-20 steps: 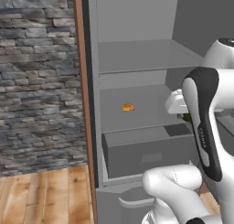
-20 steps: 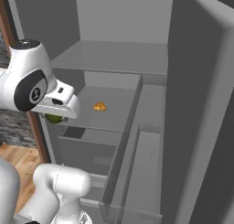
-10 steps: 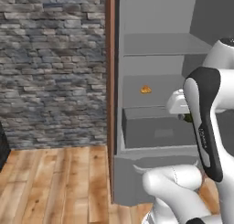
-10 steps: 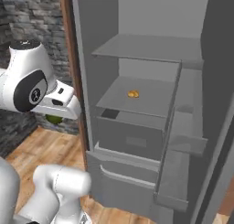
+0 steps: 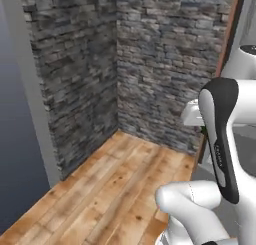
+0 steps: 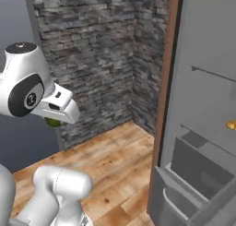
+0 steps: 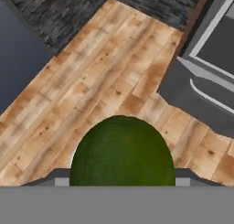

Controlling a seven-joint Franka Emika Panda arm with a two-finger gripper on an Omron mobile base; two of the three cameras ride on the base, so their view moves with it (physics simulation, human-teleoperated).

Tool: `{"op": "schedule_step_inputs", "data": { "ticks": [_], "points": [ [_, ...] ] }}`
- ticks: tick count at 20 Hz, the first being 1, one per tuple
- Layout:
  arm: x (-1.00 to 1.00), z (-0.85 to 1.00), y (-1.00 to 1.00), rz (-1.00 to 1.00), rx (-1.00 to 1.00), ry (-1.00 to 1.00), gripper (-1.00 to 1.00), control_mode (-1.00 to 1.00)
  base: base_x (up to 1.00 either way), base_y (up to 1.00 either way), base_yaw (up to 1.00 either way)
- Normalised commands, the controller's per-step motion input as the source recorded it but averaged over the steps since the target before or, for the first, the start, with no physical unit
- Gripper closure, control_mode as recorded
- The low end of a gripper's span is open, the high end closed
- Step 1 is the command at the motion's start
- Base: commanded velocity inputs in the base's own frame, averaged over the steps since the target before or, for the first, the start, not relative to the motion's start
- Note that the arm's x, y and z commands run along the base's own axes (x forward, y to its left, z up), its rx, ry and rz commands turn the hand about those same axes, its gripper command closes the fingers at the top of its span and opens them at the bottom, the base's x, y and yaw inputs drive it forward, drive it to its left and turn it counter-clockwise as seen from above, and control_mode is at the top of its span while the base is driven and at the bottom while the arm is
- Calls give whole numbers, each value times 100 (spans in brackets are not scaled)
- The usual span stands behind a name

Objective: Pick lime from the fridge and place it on the plate on the counter.

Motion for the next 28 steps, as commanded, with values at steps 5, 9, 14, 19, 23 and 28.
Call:
{"op": "schedule_step_inputs", "data": {
  "ticks": [5, 9, 14, 19, 23, 28],
  "points": [
    [0, 0, 0, 0, 0, 0, 100, 100, -14, 0, 100],
    [0, 0, 0, 0, 0, 0, 100, 100, -15, 0, 100],
    [0, 0, 0, 0, 0, 0, 100, 100, -16, 0, 100],
    [0, 0, 0, 0, 0, 0, 100, 100, -12, 0, 100],
    [0, 0, 0, 0, 0, 0, 100, 100, 0, 0, 100],
    [0, 0, 0, 0, 0, 0, 100, 100, 0, 0, 100]
  ]
}}
